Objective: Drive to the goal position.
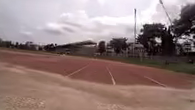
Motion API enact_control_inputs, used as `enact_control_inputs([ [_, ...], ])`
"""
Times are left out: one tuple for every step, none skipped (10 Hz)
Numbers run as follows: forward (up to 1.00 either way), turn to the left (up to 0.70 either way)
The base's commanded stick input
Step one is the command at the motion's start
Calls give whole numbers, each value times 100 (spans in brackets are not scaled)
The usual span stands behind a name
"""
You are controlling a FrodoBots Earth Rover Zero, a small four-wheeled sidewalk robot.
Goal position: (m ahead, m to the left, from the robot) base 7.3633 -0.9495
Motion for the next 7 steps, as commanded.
enact_control_inputs([
  [45, 0],
  [45, 0],
  [45, 0],
  [45, 0],
  [45, 0],
  [45, 0],
  [45, 0],
])
